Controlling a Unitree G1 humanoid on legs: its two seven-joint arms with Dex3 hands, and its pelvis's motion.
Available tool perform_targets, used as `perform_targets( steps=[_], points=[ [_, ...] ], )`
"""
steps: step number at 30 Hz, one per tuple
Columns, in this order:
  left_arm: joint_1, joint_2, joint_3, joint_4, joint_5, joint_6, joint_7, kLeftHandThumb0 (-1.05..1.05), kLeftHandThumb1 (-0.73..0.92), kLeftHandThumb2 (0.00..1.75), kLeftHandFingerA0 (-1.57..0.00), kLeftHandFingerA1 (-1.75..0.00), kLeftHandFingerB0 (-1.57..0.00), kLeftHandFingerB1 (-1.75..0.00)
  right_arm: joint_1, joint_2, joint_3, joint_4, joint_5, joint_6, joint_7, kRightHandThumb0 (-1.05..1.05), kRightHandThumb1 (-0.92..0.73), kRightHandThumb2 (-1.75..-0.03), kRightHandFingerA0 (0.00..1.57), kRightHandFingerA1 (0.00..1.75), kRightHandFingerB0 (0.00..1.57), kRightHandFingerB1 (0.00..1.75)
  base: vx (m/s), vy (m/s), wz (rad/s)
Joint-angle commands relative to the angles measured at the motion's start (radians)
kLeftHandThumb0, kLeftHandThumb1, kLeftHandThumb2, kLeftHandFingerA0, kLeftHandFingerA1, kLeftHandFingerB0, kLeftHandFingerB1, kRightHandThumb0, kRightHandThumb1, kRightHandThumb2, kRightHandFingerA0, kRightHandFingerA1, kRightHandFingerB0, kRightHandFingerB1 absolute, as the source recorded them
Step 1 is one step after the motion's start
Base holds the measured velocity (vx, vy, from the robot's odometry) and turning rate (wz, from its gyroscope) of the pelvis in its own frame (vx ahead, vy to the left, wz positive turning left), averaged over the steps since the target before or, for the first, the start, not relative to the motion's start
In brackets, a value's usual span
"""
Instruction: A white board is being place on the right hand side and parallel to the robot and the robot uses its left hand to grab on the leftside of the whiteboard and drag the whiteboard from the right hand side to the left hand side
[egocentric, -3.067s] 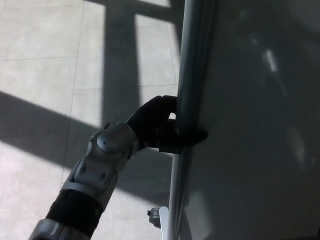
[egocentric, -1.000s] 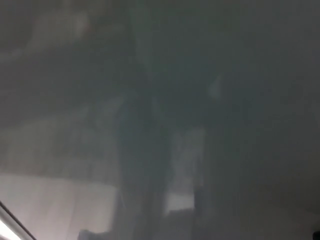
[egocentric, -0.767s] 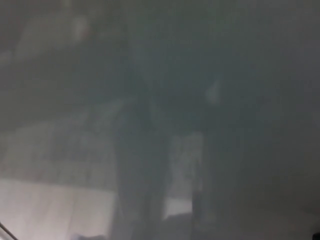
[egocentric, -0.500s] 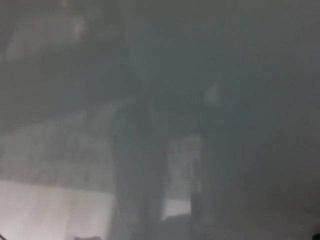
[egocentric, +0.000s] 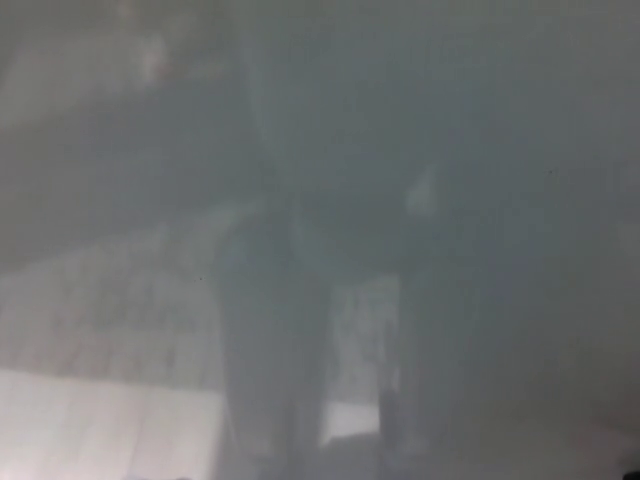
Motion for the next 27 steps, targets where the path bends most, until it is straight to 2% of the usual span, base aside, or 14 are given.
perform_targets(
  steps=[1,2,3,6,7,10,11,12,16,17,21,23,26,27],
  points=[
    [0.018,0.064,0.016,-0.029,0.021,-0.032,0.086,-0.04,0.79,0.63,-0.65,-0.90,-0.69,-0.85,-0.008,-0.007,-0.005,-0.002,0.004,-0.020,-0.013,-0.76,-0.54,-1.01,0.82,1.13,0.58,0.83,0.00,0.000,0.00],
    [0.027,0.064,0.016,-0.043,0.025,-0.037,0.104,-0.28,0.66,0.66,-0.25,-0.39,-0.25,-0.35,-0.010,-0.007,-0.007,0.000,0.007,-0.017,-0.009,-0.72,-0.72,-0.68,0.77,1.25,0.55,0.87,0.00,0.000,0.00],
    [0.034,0.064,0.018,-0.053,0.025,-0.030,0.114,-0.19,0.62,1.04,-0.03,-0.49,0.00,-0.48,-0.010,-0.007,-0.005,0.001,0.003,-0.019,-0.010,-0.72,-0.74,-0.68,0.76,1.24,0.55,0.86,0.00,0.000,0.00],
    [0.045,0.064,0.021,-0.070,0.023,-0.016,0.122,-0.19,0.62,1.04,-0.03,-0.49,0.00,-0.48,-0.009,-0.009,-0.001,0.001,-0.004,-0.025,-0.015,-0.72,-0.74,-0.68,0.76,1.24,0.55,0.86,0.00,0.000,0.00],
    [0.056,0.059,0.019,-0.084,0.026,0.002,0.143,-0.23,0.48,0.71,0.00,-0.08,0.00,-0.10,-0.011,-0.009,-0.006,0.001,0.001,-0.023,-0.009,-0.72,-0.72,-0.67,0.76,1.25,0.55,0.86,0.00,0.000,0.00],
    [0.115,0.012,0.049,-0.105,0.009,-0.044,0.196,-0.32,0.47,0.70,0.00,0.00,0.00,0.00,-0.011,-0.007,-0.007,0.000,0.003,-0.020,-0.006,-0.73,-0.73,-0.67,0.75,1.25,0.55,0.85,0.00,0.000,0.00],
    [0.123,0.005,0.056,-0.111,0.006,-0.040,0.205,-0.32,0.47,0.70,0.00,0.00,0.00,0.00,-0.011,-0.007,-0.008,0.000,0.003,-0.020,-0.005,-0.73,-0.73,-0.67,0.75,1.25,0.55,0.85,0.00,0.000,0.00],
    [0.158,-0.017,0.072,-0.135,-0.005,-0.052,0.213,-0.44,0.48,0.71,0.00,0.00,0.00,0.00,-0.010,-0.008,-0.005,0.000,-0.002,-0.021,-0.012,-0.75,-0.54,-1.01,0.81,1.11,0.58,0.82,0.00,0.000,0.00],
    [0.299,-0.117,0.134,-0.216,-0.038,-0.101,0.242,-0.40,0.54,0.74,0.00,0.00,0.00,0.00,-0.005,-0.005,-0.004,-0.002,-0.001,-0.024,-0.011,-0.72,-0.55,-1.02,0.82,1.12,0.58,0.83,0.00,0.000,0.00],
    [0.359,-0.165,0.152,-0.238,-0.048,-0.127,0.261,-0.45,0.54,0.72,0.00,0.00,0.00,0.00,-0.004,-0.004,-0.004,-0.003,-0.001,-0.025,-0.007,-0.74,-0.73,-0.68,0.78,1.26,0.57,0.88,0.00,0.000,0.00],
    [0.420,-0.213,0.178,-0.299,-0.048,-0.129,0.295,-0.45,0.54,0.72,0.00,0.00,0.00,0.00,-0.004,-0.005,-0.002,-0.002,-0.004,-0.028,-0.009,-0.74,-0.73,-0.68,0.78,1.26,0.57,0.88,0.00,0.001,0.02],
    [0.536,-0.320,0.206,-0.290,-0.073,-0.147,0.314,-0.49,0.56,0.78,0.00,-0.12,0.00,-0.06,0.022,0.001,0.003,0.002,-0.010,-0.040,-0.011,-0.75,-0.74,-0.66,0.76,1.21,0.54,0.85,0.00,0.003,0.03],
    [0.546,-0.329,0.213,-0.311,-0.071,-0.142,0.320,-0.49,0.56,0.78,0.00,-0.12,0.00,-0.06,0.022,0.001,0.003,0.002,-0.009,-0.041,-0.011,-0.75,-0.74,-0.66,0.76,1.21,0.54,0.85,0.01,0.003,0.03],
    [0.609,-0.376,0.197,-0.285,-0.035,-0.220,0.356,-0.51,0.73,0.62,0.00,-0.18,0.00,-0.07,0.042,0.004,0.002,0.002,-0.005,-0.042,-0.002,-0.76,-0.74,-0.63,0.75,1.21,0.52,0.83,0.00,0.000,0.00]
  ],
)
